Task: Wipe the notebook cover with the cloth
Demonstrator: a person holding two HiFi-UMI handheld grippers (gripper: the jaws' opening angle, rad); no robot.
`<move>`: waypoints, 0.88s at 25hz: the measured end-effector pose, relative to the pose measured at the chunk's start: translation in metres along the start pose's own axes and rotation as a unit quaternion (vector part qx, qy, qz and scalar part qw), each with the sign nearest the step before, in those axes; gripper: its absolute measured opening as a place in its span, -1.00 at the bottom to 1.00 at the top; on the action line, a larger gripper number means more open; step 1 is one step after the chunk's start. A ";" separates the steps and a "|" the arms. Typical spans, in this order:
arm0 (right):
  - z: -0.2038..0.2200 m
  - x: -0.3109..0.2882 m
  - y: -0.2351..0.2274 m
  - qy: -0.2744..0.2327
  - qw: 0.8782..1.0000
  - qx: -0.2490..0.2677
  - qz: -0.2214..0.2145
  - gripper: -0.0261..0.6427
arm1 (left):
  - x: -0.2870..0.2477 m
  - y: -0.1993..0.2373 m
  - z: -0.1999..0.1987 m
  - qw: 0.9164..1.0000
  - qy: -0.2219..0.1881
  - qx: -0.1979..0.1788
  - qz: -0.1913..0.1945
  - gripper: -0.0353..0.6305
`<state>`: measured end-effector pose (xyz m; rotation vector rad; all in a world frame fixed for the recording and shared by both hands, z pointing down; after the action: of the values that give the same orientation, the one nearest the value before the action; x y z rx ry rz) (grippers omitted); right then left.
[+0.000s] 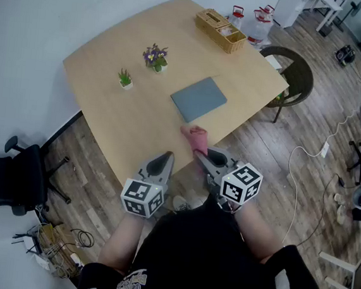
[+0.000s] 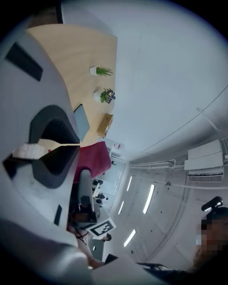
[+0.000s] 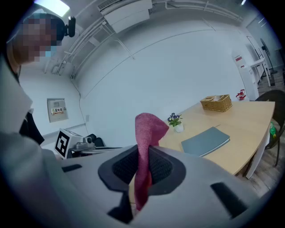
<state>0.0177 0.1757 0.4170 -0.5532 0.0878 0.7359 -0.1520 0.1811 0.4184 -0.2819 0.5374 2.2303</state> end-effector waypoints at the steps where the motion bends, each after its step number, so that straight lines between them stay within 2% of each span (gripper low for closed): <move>1: 0.001 0.001 0.000 0.000 1.000 0.000 0.000 -0.76 | 0.000 0.000 0.001 1.000 0.000 0.000 0.000 -0.85; 13: 0.001 0.002 -0.002 -0.010 1.000 -0.024 0.006 -0.75 | 0.000 0.003 0.002 1.000 0.003 0.002 0.001 -0.85; 22: -0.001 -0.003 -0.021 -0.001 0.999 -0.035 0.009 -0.75 | -0.012 0.012 0.005 1.000 0.011 0.015 -0.017 -0.85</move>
<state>0.0292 0.1603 0.4262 -0.6185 0.0658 0.7582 -0.1535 0.1689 0.4302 -0.2986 0.5727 2.1875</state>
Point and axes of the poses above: the fingertips, and each gripper's own axes: x backward along the fingers, y to its left, z out of its underside, the point moved 7 cm from there along x, backward along the fingers, and after that the axes turned 3 degrees about y, right-handed, at the moved point
